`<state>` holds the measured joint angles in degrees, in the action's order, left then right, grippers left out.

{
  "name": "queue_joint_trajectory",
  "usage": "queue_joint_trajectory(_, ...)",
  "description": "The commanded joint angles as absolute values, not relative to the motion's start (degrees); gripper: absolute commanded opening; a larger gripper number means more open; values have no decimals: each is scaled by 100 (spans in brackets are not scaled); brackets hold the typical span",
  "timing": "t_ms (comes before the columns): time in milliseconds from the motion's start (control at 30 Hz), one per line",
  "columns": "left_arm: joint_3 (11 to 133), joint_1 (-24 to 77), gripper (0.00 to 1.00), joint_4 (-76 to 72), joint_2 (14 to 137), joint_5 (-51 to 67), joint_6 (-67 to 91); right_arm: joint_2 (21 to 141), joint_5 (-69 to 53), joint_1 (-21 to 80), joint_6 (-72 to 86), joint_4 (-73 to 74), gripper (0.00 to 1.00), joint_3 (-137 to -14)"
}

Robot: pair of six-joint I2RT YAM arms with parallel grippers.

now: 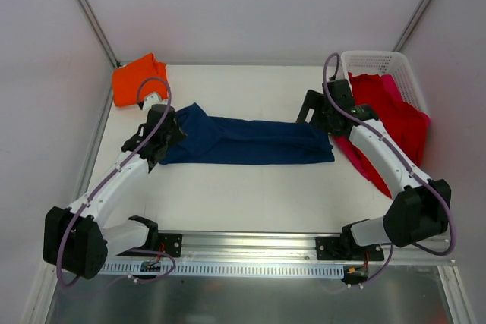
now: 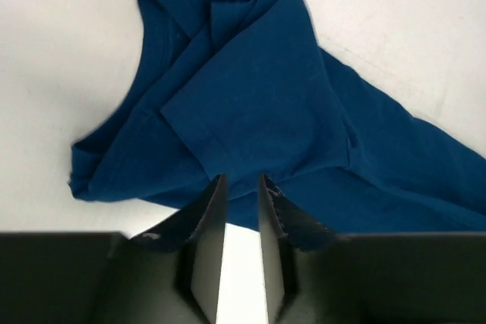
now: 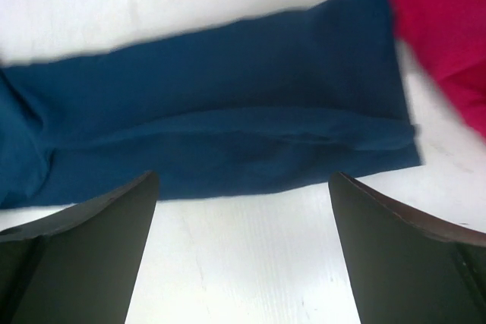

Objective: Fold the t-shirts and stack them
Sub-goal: Rotate the tshirt 90 degrees

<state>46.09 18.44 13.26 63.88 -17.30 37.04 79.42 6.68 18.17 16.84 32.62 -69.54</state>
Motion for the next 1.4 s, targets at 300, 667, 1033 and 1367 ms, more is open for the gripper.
queue_joint_trajectory(300, 4904, 1846, 0, 1301, 8006, -2295, 4535, 7078, 492, 2549, 1731, 3094, 99, -5776)
queue_joint_trajectory(667, 5536, 1205, 0, 977, 9755, -1126, 4597, 4783, 738, 2558, 1775, 3884, 99, -5168)
queue_joint_trajectory(1033, 6239, 721, 0, 712, 10608, -124, 4369, 4131, 1046, 2558, 1661, 4421, 99, -5537)
queue_joint_trajectory(1367, 9086, 440, 9, 756, 12627, 2152, 3699, 4210, 1239, 2558, 1503, 4473, 100, -5555)
